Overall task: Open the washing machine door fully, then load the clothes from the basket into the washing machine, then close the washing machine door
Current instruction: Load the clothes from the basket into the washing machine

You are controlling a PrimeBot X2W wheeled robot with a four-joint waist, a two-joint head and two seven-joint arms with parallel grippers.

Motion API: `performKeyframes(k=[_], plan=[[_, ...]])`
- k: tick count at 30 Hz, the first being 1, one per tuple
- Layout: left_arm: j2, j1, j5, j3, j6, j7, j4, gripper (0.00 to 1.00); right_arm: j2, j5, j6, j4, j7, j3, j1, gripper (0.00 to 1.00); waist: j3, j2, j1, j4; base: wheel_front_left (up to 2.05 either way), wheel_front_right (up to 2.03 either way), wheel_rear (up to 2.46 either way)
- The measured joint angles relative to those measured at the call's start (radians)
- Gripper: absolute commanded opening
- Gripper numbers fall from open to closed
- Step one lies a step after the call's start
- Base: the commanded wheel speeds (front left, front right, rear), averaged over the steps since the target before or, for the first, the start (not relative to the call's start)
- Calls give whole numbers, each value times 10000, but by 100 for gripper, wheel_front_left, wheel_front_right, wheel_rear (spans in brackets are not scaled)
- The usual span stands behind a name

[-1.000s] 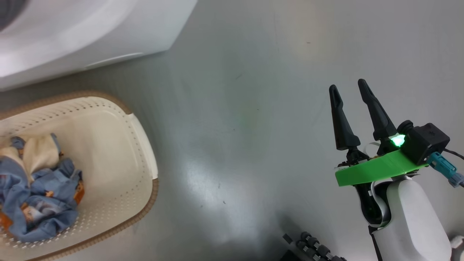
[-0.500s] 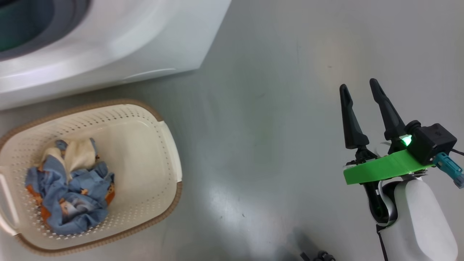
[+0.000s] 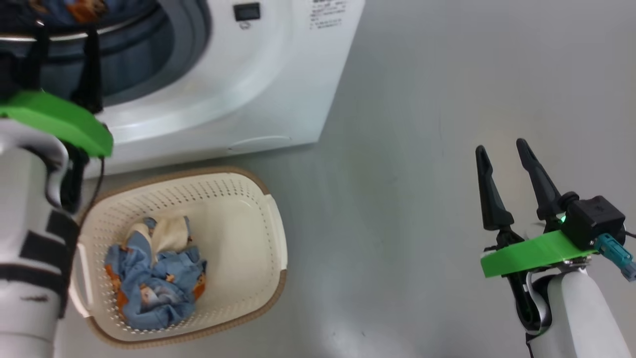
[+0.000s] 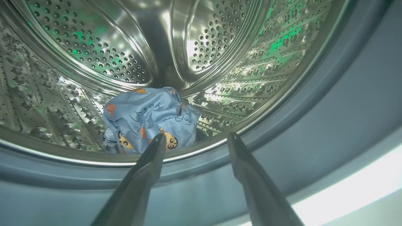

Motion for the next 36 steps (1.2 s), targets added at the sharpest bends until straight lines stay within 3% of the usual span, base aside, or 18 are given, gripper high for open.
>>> performKeyframes(k=[14, 19, 25, 36], plan=[[-311, 3114, 52, 265, 36, 2, -2136, 100, -123, -27, 0, -77, 0, -203, 820, 100, -1404, 0, 1, 951, 0, 0, 0], [-420, 4431, 234, 600, 299, 4, -3191, 100, -123, -27, 0, -115, 0, -299, 951, 100, -1745, 0, 0, 1208, 0, 0, 0], [-989, 6034, 489, 1070, 548, 8, -4372, 100, -121, -27, 0, -113, 0, -362, 1360, 100, -2184, 0, 0, 1415, 0, 0, 0], [-1864, 7743, 838, 1708, 543, 8, -5206, 100, -102, -23, 0, 17, 0, -355, 1906, 100, -3107, 0, 0, 1612, 0, 0, 0]])
